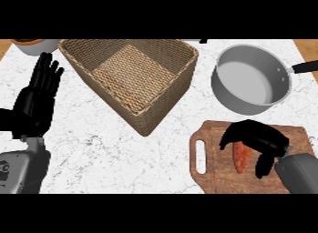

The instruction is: Pick the sweet potato from the cutting board and place it in the pot

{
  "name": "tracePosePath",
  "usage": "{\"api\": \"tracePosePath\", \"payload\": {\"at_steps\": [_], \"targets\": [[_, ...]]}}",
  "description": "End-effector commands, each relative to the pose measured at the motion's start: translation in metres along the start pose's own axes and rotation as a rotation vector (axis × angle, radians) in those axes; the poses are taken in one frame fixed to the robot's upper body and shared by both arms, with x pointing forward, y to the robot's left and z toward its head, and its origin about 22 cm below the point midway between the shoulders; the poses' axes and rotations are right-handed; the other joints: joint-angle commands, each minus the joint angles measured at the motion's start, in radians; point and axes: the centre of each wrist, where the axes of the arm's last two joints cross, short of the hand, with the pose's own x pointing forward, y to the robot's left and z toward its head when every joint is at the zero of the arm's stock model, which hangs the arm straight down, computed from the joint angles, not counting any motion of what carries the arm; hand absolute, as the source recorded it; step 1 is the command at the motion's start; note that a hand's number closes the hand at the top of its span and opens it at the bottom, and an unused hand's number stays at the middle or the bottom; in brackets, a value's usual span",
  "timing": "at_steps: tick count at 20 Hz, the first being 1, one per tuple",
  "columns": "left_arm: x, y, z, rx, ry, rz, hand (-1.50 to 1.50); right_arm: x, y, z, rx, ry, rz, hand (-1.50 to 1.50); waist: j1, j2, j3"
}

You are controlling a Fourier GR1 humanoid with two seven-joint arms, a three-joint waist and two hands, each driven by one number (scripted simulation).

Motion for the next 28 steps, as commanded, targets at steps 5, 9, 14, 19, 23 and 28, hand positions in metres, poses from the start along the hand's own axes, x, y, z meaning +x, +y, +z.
{"api": "tracePosePath", "payload": {"at_steps": [5, 9, 14, 19, 23, 28], "targets": [[0.007, 0.013, -0.008, 0.017, 0.006, -0.012, 0.0, 0.02, 0.026, -0.014, -0.047, -0.082, 0.012, 1.5, -0.005, 0.006, 0.014], [0.008, 0.011, 0.006, 0.004, -0.005, -0.01, 0.0, 0.015, 0.015, -0.008, -0.101, -0.048, 0.022, 1.5, -0.003, 0.004, 0.014], [-0.001, 0.025, -0.001, 0.022, 0.001, -0.025, 0.0, 0.049, 0.023, 0.002, -0.223, 0.015, 0.125, 1.5, -0.018, 0.002, 0.013], [-0.007, 0.001, 0.002, 0.017, 0.034, 0.0, 0.0, 0.169, 0.056, -0.074, -0.209, -0.074, 0.176, 1.5, -0.036, -0.009, 0.01], [-0.003, 0.017, -0.002, 0.041, 0.015, -0.022, 0.0, 0.22, 0.035, -0.065, -0.377, 0.039, 0.141, 1.5, -0.038, -0.004, 0.011], [0.0, 0.017, 0.005, 0.03, 0.018, -0.024, 0.0, 0.24, 0.012, -0.024, -0.605, 0.234, 0.198, 1.5, -0.028, -0.003, 0.013]]}}
